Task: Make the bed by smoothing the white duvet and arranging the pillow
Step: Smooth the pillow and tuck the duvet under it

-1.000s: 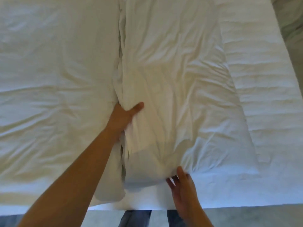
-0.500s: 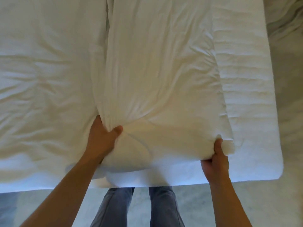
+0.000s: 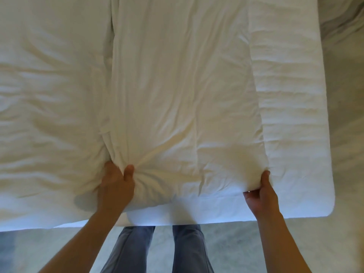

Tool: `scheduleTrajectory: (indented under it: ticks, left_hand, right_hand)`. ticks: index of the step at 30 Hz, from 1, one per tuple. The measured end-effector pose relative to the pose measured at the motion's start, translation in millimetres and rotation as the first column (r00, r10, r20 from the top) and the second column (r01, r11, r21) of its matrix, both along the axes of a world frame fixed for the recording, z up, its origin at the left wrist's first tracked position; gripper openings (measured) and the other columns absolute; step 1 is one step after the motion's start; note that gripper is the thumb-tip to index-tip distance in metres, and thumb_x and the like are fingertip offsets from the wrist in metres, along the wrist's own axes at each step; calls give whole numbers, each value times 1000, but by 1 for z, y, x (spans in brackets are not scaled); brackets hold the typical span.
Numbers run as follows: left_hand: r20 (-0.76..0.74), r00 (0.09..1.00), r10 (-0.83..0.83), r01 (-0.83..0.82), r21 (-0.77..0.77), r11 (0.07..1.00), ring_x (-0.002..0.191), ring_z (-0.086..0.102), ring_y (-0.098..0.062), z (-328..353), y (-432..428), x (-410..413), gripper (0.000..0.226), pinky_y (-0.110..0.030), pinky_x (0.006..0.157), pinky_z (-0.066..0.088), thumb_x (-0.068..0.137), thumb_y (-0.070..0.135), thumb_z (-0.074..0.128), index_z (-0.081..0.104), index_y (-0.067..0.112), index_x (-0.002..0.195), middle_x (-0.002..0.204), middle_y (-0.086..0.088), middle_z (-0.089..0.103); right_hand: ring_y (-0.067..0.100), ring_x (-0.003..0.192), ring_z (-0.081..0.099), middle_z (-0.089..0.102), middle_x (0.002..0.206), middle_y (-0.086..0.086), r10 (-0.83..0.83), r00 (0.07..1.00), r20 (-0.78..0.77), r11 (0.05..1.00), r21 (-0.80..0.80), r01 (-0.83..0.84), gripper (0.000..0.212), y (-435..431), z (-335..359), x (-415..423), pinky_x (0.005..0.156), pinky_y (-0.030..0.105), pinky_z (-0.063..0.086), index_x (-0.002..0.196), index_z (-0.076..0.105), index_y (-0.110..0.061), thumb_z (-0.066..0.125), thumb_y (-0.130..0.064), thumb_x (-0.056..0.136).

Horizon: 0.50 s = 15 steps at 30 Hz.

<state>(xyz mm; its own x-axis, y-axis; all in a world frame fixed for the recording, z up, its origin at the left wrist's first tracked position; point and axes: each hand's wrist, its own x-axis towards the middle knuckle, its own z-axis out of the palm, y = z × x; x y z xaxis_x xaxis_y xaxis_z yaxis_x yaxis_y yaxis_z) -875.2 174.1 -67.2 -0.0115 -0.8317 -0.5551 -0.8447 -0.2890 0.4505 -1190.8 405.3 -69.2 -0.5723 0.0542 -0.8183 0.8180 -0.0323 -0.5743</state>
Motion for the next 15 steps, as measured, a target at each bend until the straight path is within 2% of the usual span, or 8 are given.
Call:
scheduleTrajectory:
  ticks: [1, 3, 5, 7, 9, 11, 13, 15]
  left_hand:
    - [22, 1000, -7, 8, -61, 998, 100, 61, -54, -5, 2, 1, 42, -57, 82, 47, 104, 28, 55, 46, -7, 126, 110, -35, 62]
    - [49, 999, -14, 21, -133, 991, 79, 63, -56, -17, 7, 3, 34, -59, 66, 49, 104, 19, 54, 51, -11, 119, 88, -37, 62]
    - [31, 999, 17, -12, -147, 989, 71, 63, -56, -21, 18, 0, 36, -56, 60, 50, 101, 14, 56, 53, -14, 124, 87, -38, 64]
    - [-27, 1000, 16, -19, -131, 991, 73, 65, -55, -24, 25, 2, 43, -55, 62, 52, 99, 16, 59, 52, -13, 131, 94, -37, 66]
    - [-50, 999, 16, -23, -139, 990, 90, 66, -53, -22, 16, 1, 46, -54, 75, 52, 101, 21, 58, 48, -7, 137, 108, -33, 66]
    - [-93, 995, 48, -58, -108, 992, 124, 55, -47, -8, 16, 1, 60, -54, 102, 45, 98, 15, 65, 38, 0, 149, 137, -27, 56]
    - [-134, 991, -20, -15, -249, 968, 145, 37, -39, 16, 0, -14, 77, -51, 119, 33, 91, 13, 66, 27, 4, 157, 157, -21, 36]
    - [-96, 984, -153, 110, -353, 929, 152, 25, -34, 32, -16, -31, 85, -49, 122, 26, 87, 22, 62, 21, 9, 160, 164, -15, 23]
  right_hand:
    - [25, 120, 69, 82, 108, 0, 3, 1000, -30, 999, 37, -2, 31, 0, 0, -1, 99, 47, 58, 114, 68, -22, 71, -46, 96]
    - [21, 115, 68, 77, 112, -1, 24, 997, -79, 991, 134, -13, 36, 1, -2, 1, 104, 41, 56, 115, 66, -17, 70, -47, 97]
    - [20, 109, 66, 69, 118, 1, 32, 996, -81, 980, 198, -15, 46, 4, -12, 3, 108, 44, 53, 122, 60, -15, 71, -49, 94]
    - [22, 104, 65, 66, 113, 2, 60, 997, -47, 974, 220, -49, 54, 0, -13, 5, 109, 48, 52, 124, 56, -15, 73, -53, 90]
    - [28, 100, 64, 65, 110, 6, 69, 998, 14, 961, 269, -70, 53, -2, -14, -1, 104, 51, 52, 118, 55, -9, 75, -50, 89]
    - [36, 102, 62, 66, 120, 15, 44, 998, 34, 900, 432, -54, 46, 0, -8, -4, 94, 46, 52, 106, 59, -5, 80, -42, 90]
    - [40, 113, 61, 59, 135, 23, 183, 980, -75, 729, 679, -85, 48, -22, 2, -22, 87, 41, 45, 122, 57, -2, 81, -29, 90]
    - [44, 128, 53, 49, 144, 25, 427, 882, -199, 573, 814, -94, 54, -43, 11, -40, 100, 52, 43, 138, 50, -2, 75, -19, 94]
